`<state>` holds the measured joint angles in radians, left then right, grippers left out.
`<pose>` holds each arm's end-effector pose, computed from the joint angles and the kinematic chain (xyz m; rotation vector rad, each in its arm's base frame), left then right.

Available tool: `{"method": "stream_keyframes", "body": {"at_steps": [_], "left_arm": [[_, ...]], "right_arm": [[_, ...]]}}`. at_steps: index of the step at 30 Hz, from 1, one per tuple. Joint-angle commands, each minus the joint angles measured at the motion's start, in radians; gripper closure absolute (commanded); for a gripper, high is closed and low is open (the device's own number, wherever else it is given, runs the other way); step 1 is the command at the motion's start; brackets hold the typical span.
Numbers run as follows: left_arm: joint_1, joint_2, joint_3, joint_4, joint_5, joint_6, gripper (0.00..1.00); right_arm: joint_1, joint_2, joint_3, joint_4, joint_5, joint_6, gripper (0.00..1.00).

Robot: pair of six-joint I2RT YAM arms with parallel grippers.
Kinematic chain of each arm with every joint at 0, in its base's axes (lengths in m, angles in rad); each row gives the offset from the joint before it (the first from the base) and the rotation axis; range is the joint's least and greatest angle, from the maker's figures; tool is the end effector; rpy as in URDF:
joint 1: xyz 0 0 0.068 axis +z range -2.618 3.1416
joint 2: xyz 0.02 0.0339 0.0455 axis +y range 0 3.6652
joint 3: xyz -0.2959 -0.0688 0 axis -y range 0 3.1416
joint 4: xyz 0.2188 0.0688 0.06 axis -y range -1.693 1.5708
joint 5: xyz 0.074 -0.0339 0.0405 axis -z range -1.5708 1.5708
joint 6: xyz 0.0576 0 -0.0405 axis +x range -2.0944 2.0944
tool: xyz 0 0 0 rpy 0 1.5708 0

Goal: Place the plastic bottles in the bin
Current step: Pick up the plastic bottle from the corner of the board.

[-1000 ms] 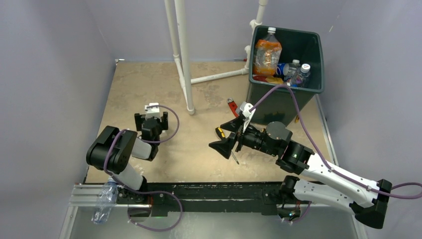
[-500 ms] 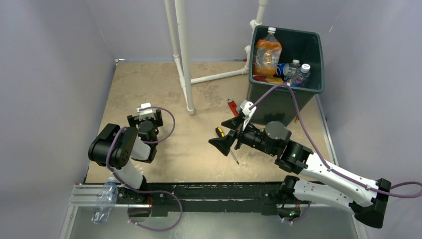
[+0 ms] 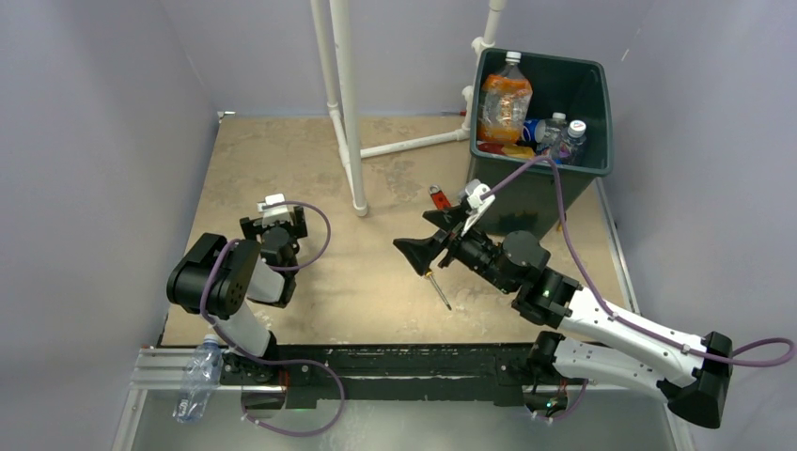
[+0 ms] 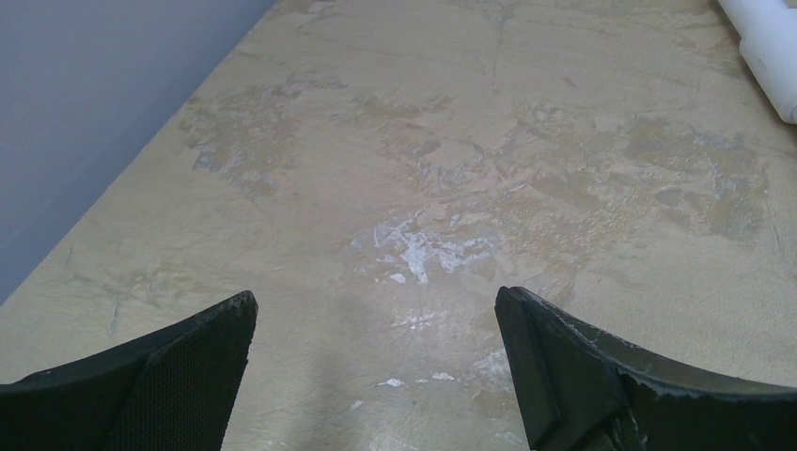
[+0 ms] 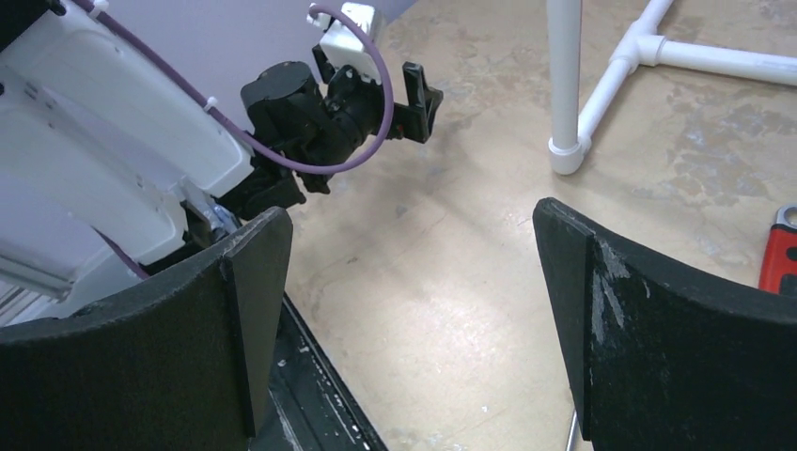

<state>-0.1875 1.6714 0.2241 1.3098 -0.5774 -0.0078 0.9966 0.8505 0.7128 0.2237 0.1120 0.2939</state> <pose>0.2587 -0.0171 0.1814 -0.2761 1.6752 0.3462 0.1035 0.1481 0.3766 -0.4469 1.4957 0.9515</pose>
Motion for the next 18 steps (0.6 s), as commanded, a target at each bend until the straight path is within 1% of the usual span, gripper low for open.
{"method": "stream_keyframes", "body": {"at_steps": [1,8,11,15,18], "left_arm": [[0.001,0.005,0.017,0.055,-0.006,-0.022,0.01],[0.002,0.005,0.018,0.056,-0.007,-0.023,0.01],[0.002,0.006,0.018,0.055,-0.006,-0.022,0.01],[0.002,0.005,0.017,0.056,-0.006,-0.022,0.01],[0.002,0.006,0.018,0.055,-0.007,-0.022,0.01]], "right_arm": [[0.005,-0.001,0.038,0.069,0.063,-0.020,0.01],[0.005,0.035,0.111,-0.025,0.151,-0.018,0.01],[0.005,0.040,0.112,-0.036,0.202,-0.002,0.01],[0.005,0.066,0.110,-0.045,0.261,0.043,0.01],[0.006,0.094,0.119,-0.067,0.279,0.086,0.01]]}}
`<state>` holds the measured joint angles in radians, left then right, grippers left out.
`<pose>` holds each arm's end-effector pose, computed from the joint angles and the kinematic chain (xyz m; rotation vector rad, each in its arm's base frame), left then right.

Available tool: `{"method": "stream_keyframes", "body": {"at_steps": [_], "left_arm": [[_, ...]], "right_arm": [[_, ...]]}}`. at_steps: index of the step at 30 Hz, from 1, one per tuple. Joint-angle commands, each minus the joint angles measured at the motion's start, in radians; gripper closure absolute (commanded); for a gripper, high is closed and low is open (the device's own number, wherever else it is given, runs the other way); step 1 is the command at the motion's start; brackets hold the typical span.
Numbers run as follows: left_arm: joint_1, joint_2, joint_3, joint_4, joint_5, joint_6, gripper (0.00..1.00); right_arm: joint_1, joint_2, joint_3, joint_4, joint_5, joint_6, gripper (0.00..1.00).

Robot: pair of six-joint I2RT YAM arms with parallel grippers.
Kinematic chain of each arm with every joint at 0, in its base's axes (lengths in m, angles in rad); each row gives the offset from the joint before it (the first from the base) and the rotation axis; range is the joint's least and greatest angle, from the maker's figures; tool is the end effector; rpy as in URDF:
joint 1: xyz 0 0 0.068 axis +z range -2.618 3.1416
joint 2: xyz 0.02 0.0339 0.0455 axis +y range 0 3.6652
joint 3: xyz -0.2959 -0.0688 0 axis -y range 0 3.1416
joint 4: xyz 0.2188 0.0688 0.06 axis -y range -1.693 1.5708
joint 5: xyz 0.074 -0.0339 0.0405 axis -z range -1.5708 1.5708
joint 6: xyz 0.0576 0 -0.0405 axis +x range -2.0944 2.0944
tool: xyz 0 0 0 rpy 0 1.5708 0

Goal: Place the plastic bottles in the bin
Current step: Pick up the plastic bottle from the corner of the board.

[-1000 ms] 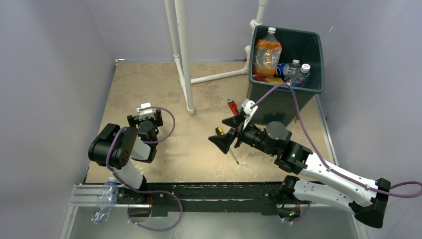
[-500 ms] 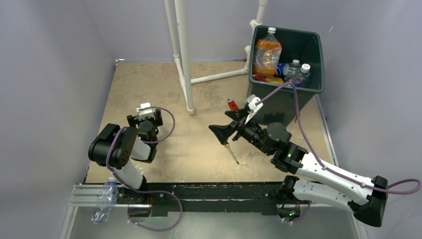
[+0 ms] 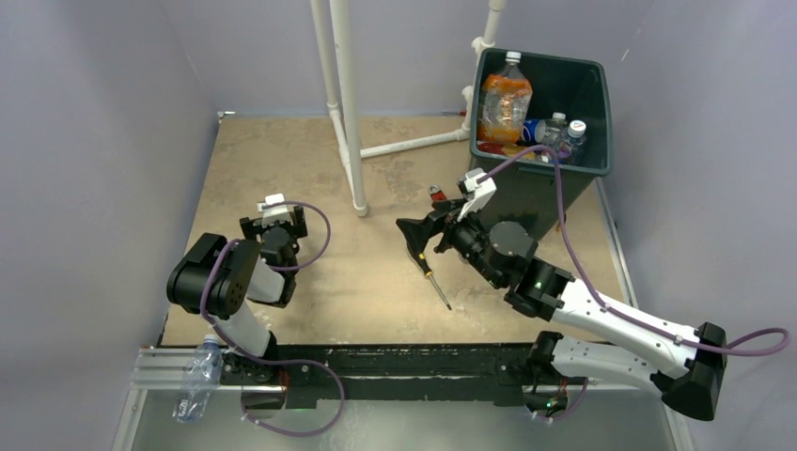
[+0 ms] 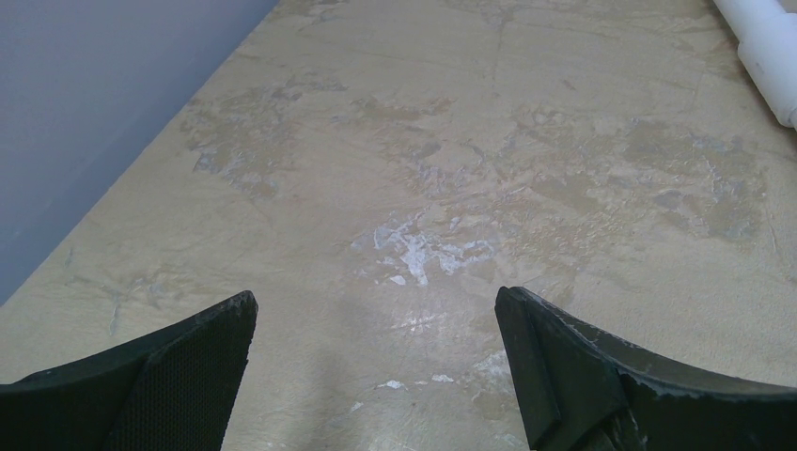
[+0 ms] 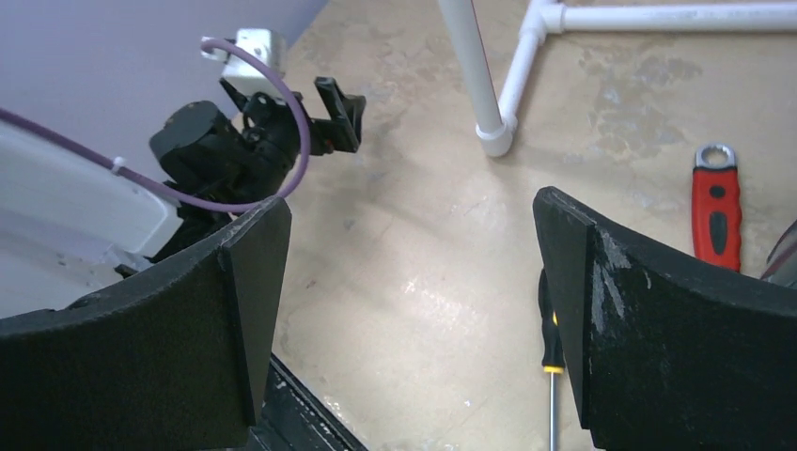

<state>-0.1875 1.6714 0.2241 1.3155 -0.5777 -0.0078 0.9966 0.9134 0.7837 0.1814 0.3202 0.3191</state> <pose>0.2588 -0.0171 0.1821 -0.2778 1.6699 0.3445 0.1197 0.1517 0.3856 -0.2673 1.5540 0.8023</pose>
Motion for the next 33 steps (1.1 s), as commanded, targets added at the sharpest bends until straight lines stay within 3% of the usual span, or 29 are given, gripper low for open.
{"method": "stream_keyframes", "body": {"at_steps": [1,7,11,13,16,19,22,28,33], "left_arm": [[0.002,0.005,0.018,0.049,-0.005,-0.023,0.01],[0.006,0.002,0.020,0.040,0.018,-0.018,0.01],[0.005,-0.111,-0.056,0.082,0.200,0.077,0.01],[-0.002,-0.311,-0.038,-0.174,0.271,0.126,0.01],[-0.002,-0.565,0.141,-0.688,0.209,0.174,0.01],[0.009,-0.630,0.426,-1.203,0.119,0.270,0.01],[0.020,-0.701,0.549,-1.643,0.056,0.299,0.01],[0.059,-0.901,0.668,-2.185,-0.155,0.289,0.01],[0.124,-1.086,0.634,-2.445,-0.235,0.330,0.01]], "right_arm": [[0.005,0.041,0.055,-0.033,0.072,0.070,0.01],[0.010,0.053,0.095,-0.082,0.092,0.075,0.01],[0.012,0.025,0.095,-0.087,0.088,0.069,0.01],[0.012,0.005,0.093,-0.102,0.088,0.062,0.01],[0.011,-0.042,0.068,-0.115,0.097,0.053,0.01],[0.011,-0.106,0.025,-0.108,0.094,0.048,0.01],[0.011,-0.165,-0.012,-0.111,0.079,0.043,0.01],[0.011,-0.229,-0.077,-0.094,0.017,0.018,0.01],[0.011,-0.213,-0.124,-0.046,-0.046,-0.005,0.01]]}}
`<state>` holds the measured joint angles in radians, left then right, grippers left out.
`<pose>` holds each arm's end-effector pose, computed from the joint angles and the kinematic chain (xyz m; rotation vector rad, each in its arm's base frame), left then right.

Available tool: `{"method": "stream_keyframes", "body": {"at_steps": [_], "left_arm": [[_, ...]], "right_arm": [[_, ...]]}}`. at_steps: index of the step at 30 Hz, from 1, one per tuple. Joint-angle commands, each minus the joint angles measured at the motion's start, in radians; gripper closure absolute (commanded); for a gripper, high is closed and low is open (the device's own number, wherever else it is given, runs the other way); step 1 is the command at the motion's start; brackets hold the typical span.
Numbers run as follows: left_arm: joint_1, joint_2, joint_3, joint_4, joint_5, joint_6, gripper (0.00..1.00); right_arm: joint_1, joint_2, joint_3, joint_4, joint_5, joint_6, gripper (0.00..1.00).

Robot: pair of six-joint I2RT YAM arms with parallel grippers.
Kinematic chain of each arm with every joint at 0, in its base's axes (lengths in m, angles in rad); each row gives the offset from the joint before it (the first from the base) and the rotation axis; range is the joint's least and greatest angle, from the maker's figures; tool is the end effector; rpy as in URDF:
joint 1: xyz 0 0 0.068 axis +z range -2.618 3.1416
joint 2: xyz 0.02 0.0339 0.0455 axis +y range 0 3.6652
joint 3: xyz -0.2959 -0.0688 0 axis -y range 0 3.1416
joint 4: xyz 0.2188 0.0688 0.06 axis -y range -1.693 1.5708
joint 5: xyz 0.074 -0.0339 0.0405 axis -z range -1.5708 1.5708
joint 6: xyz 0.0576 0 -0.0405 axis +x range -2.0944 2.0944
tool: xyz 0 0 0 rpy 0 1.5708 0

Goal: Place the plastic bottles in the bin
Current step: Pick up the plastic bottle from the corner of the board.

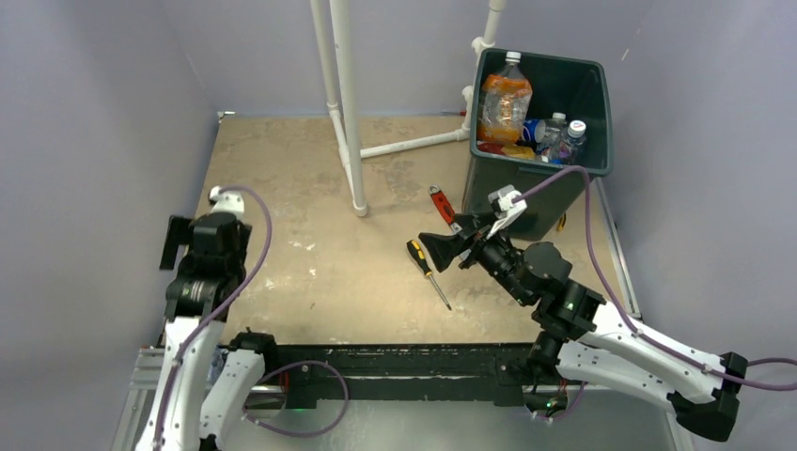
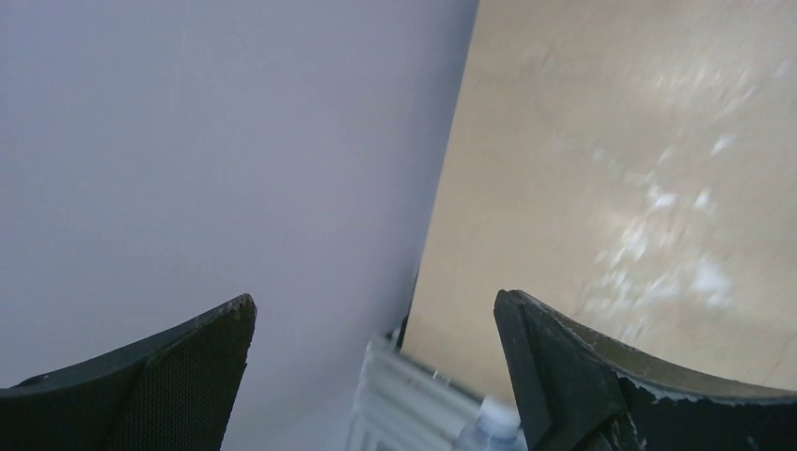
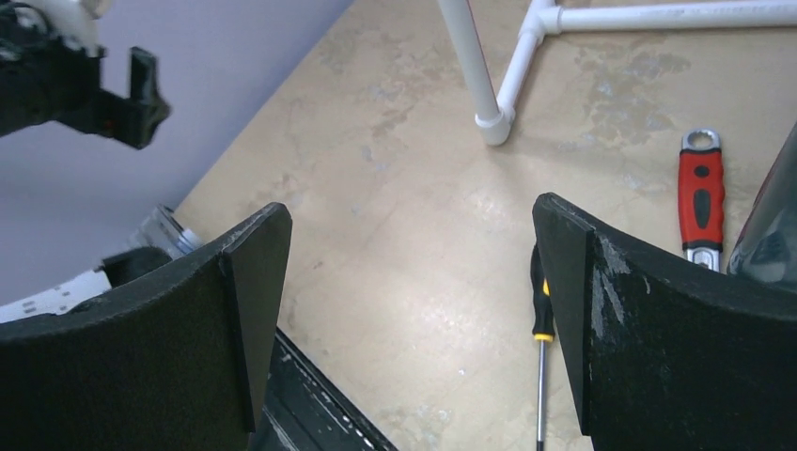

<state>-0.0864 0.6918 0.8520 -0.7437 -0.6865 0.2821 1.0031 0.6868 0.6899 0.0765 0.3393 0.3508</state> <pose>0.1003 0.0280 0.3311 -0.0122 2.1213 0.8505 0.0902 0.1058 0.3720 -0.2210 1.5378 0.8323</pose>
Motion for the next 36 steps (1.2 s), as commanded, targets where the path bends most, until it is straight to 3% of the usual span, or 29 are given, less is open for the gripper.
{"method": "stream_keyframes", "body": {"at_steps": [1,7,11,15,23,26,30,36], "left_arm": [[0.022,-0.130,-0.007,-0.447,-0.124,0.029,0.01],[0.013,-0.233,-0.052,-0.695,-0.097,-0.055,0.01],[0.008,-0.351,-0.215,-0.694,-0.167,0.014,0.01],[-0.036,-0.385,-0.359,-0.683,-0.100,-0.053,0.01],[-0.101,-0.430,-0.350,-0.622,-0.126,-0.052,0.01],[-0.114,-0.403,-0.241,-0.556,-0.077,-0.043,0.01],[-0.115,-0.213,-0.009,-0.430,-0.035,-0.027,0.01],[-0.051,0.072,0.366,-0.449,0.128,-0.181,0.01]], "right_arm": [[0.005,0.020,-0.032,0.067,-0.076,-0.040,0.01],[0.005,0.052,-0.015,0.095,-0.119,-0.084,0.01],[0.005,0.062,0.003,0.094,-0.130,-0.105,0.01],[0.005,0.048,0.004,0.079,-0.143,-0.107,0.01],[0.005,0.025,-0.009,0.044,-0.120,-0.096,0.01],[0.005,0.055,0.005,0.048,-0.135,-0.088,0.01],[0.005,0.106,0.039,0.059,-0.159,-0.080,0.01],[0.005,0.139,0.050,0.117,-0.164,-0.046,0.01]]}}
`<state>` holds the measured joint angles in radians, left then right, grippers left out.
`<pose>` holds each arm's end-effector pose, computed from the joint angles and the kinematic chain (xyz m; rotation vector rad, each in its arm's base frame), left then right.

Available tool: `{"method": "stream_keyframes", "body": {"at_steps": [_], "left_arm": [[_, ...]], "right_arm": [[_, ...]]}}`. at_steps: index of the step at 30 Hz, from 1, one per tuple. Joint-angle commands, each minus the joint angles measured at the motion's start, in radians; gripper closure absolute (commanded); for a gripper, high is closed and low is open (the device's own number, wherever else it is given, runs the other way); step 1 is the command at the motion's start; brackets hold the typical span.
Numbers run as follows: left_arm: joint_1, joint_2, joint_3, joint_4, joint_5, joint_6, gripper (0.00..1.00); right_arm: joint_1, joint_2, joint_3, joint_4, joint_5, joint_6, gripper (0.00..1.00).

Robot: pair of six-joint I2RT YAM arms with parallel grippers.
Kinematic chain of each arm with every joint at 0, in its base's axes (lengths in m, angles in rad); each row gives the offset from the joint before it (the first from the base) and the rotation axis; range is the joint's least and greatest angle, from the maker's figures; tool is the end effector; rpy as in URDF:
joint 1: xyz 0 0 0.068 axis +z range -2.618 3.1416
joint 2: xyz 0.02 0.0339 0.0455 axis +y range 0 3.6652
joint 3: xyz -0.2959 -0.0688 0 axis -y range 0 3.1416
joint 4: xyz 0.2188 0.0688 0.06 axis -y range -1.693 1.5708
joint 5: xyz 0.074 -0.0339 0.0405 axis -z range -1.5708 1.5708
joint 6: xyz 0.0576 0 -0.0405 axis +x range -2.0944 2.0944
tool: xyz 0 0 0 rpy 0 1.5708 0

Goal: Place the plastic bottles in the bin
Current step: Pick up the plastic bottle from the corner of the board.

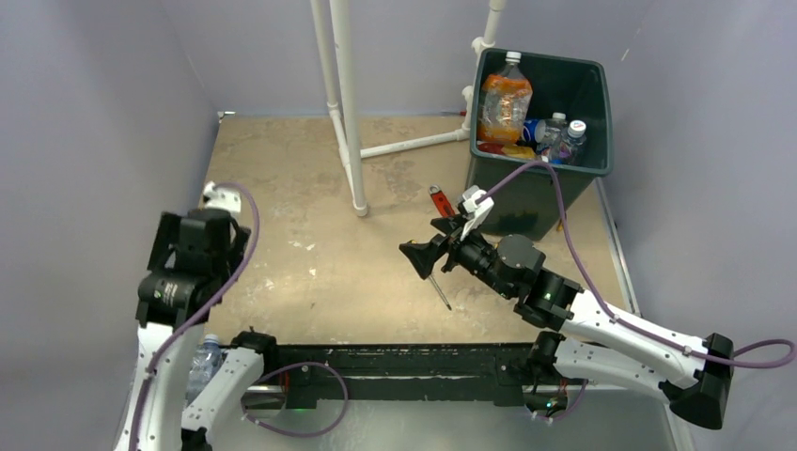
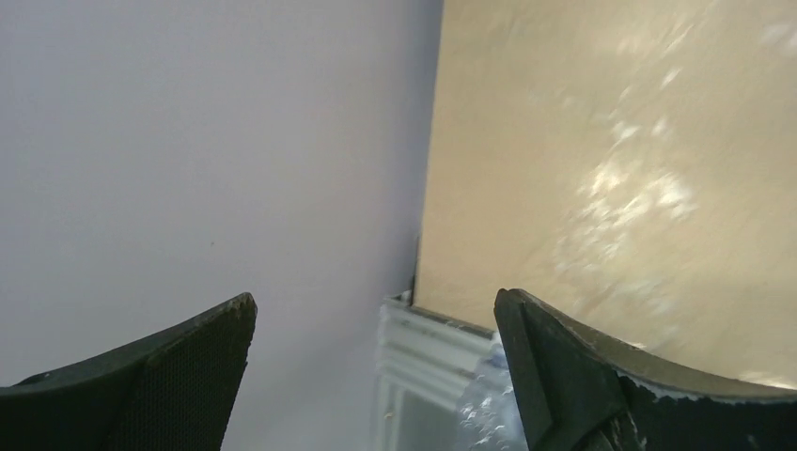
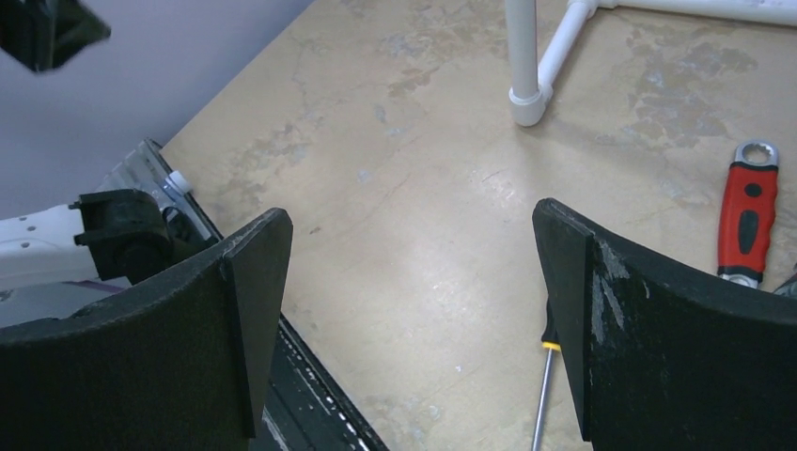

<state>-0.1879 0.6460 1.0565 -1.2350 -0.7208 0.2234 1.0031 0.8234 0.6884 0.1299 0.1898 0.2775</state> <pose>0.0464 0.0299 0.3479 0.1359 2.2938 0.8724 0.1029 0.1411 0.3599 -0.4352 1.5825 0.8465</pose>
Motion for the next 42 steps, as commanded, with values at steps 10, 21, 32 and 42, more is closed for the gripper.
{"method": "stream_keyframes", "body": {"at_steps": [10,21,32,42], "left_arm": [[0.260,0.195,-0.054,0.130,0.157,-0.114,0.04],[1.269,0.327,-0.248,0.401,0.726,0.606,0.11],[1.432,0.138,-0.217,0.017,0.964,1.066,0.10],[1.432,0.147,-0.360,-0.037,0.876,1.224,0.06]], "right_arm": [[0.006,-0.008,0.041,0.029,0.011,0.040,0.01],[0.006,-0.025,0.024,-0.023,0.037,-0.010,0.01],[0.006,0.084,0.025,0.074,0.012,-0.005,0.01],[0.006,0.041,0.004,0.051,0.052,-0.027,0.01]]}}
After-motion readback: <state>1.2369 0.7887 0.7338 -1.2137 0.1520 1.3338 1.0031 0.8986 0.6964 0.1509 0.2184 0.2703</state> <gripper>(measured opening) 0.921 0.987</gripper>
